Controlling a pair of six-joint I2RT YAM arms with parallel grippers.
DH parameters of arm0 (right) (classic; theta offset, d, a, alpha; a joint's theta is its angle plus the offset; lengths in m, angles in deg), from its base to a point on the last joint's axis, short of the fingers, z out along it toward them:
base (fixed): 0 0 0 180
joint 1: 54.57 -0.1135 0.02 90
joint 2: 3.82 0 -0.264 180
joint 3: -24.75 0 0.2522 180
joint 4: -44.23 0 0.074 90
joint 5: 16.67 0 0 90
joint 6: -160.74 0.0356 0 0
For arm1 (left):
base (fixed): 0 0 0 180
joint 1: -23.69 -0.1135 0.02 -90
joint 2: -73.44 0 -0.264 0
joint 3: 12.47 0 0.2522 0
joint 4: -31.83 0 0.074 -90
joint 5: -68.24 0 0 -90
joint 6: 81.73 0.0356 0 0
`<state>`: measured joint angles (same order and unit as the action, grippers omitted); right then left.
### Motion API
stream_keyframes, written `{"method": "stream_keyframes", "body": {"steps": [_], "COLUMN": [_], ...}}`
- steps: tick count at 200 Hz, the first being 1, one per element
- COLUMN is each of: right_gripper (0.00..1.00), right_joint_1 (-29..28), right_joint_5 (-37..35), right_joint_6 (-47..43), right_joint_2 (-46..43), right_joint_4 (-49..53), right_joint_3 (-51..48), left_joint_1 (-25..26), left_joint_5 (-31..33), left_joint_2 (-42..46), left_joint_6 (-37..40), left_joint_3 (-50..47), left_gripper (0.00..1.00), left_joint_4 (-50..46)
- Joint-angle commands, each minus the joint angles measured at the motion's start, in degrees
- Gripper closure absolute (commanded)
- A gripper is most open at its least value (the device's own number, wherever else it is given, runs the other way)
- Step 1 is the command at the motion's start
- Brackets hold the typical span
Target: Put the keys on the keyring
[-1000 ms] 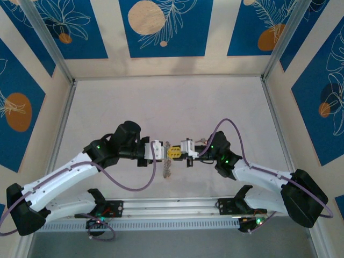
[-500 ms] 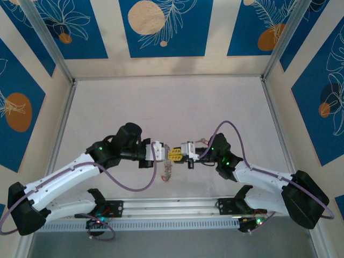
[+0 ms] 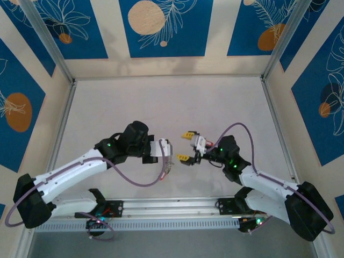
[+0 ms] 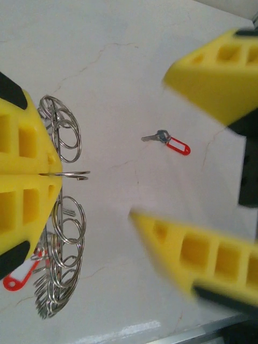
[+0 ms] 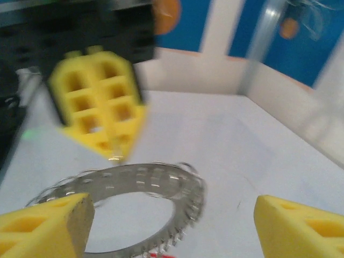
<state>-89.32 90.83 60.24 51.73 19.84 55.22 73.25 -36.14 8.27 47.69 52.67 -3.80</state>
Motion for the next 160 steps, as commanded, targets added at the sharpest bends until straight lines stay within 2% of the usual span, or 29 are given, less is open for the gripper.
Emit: {"method": "stream_keyframes", "body": {"steps": [1,13,19,35,55,72,89,125,160], "right_gripper": [0.19,0.23,0.24,0.32,0.45,0.54,0.6,0.61,0.66], "right_joint_1": [4.41,7.71,10.09,16.42,21.29,23.76,23.75,20.16,17.4], "right_joint_5": [-11.79,-19.44,-20.95,-16.58,-12.2,-7.22,-6.64,-14.5,-21.23], "right_joint_6": [17.94,27.65,33.59,43.01,49.3,48.81,45.36,42.76,43.45], "right_joint_2": [-0.84,0.14,0.99,4.5,9.24,14.31,19.67,27.73,31.58], "right_joint_4": [7.31,16.02,20.55,28.93,36.7,40.78,48.5,56.25,59.01], "right_joint_3": [2.49,5.86,7.68,11.6,14.62,16.66,20.81,26.75,30.17], "left_joint_1": [-0.88,-1.88,-2.44,-3.7,-5.04,-6.02,-6.32,-6.58,-6.58], "left_joint_5": [-0.83,-1.07,-0.39,-0.21,-2.24,-3.45,-3.37,-3.39,-2.52], "left_joint_2": [-1.88,-3.51,-4.18,-5.19,-5.31,-5.69,-6.17,-6.27,-6.22], "left_joint_6": [0.88,1.5,0.94,-1.16,-3.59,-5.43,-5.89,-5.89,-6.02], "left_joint_3": [3.85,4.82,4.96,4.76,2.6,1.37,1.78,2.11,1.89], "left_gripper": [1.0,1.0,1.0,1.0,1.0,1.0,1.0,1.0,1.0], "left_joint_4": [1.38,0.17,0.36,2.08,6.95,8.93,7.81,6.94,6.87]}}
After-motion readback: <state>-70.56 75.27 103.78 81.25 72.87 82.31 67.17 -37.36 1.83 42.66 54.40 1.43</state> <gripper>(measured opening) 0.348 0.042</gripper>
